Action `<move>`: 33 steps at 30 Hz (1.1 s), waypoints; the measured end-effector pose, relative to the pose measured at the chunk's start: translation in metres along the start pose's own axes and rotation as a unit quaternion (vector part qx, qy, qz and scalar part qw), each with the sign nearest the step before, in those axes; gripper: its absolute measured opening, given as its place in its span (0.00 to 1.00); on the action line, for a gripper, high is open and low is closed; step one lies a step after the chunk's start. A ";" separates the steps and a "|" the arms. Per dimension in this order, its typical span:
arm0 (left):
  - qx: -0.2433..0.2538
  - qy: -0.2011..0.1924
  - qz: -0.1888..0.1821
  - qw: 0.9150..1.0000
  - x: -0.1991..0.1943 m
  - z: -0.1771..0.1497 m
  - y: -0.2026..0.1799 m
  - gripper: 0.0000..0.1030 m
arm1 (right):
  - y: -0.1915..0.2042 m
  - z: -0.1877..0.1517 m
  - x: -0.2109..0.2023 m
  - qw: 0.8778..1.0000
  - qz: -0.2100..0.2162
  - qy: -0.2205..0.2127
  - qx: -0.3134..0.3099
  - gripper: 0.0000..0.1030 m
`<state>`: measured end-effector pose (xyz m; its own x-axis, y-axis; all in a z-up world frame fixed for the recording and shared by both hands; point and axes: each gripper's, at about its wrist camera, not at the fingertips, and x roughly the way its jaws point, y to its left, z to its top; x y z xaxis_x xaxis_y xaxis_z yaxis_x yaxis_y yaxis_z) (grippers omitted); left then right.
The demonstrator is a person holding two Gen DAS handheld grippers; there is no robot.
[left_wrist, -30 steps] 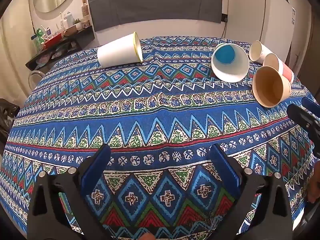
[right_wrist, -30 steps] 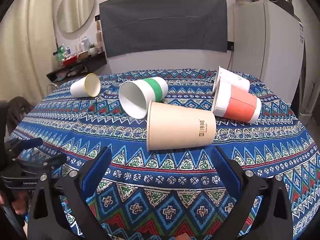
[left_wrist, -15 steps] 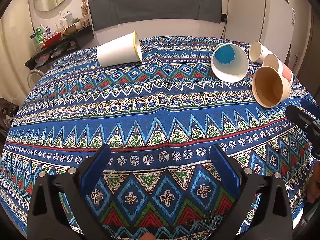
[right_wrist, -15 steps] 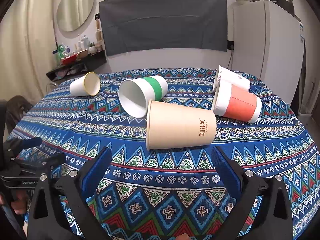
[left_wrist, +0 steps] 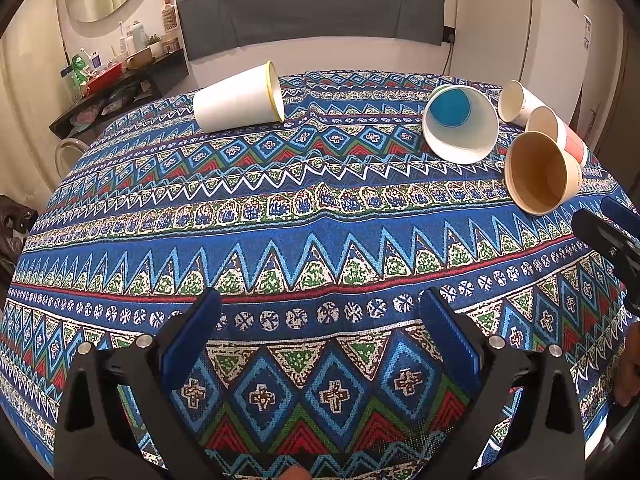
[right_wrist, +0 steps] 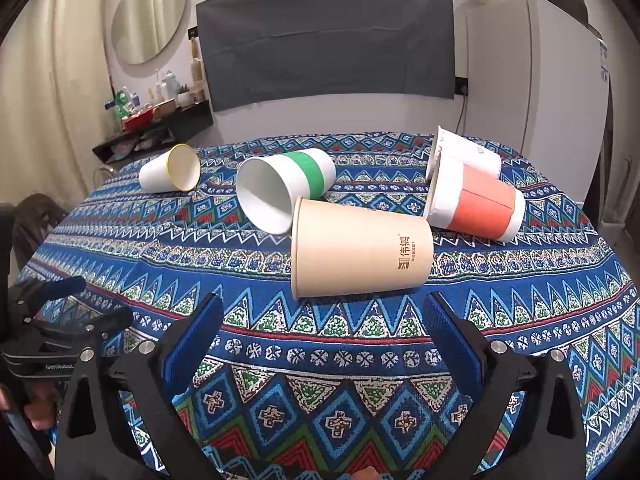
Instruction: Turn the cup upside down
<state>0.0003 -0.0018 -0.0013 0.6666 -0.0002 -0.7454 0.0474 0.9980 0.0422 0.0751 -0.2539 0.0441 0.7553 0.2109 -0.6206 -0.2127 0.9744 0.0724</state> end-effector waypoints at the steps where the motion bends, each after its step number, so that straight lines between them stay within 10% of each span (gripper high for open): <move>1: 0.000 0.000 0.000 1.000 0.000 0.000 0.000 0.94 | 0.000 0.000 0.000 1.000 0.000 0.000 0.000 0.92; 33: 0.001 0.002 0.000 1.000 0.000 0.001 0.001 0.94 | -0.001 0.000 0.002 1.000 -0.003 0.004 0.001 0.92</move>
<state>0.0008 -0.0011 -0.0010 0.6636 -0.0001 -0.7481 0.0494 0.9978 0.0437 0.0769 -0.2545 0.0434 0.7517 0.2036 -0.6273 -0.2057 0.9761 0.0704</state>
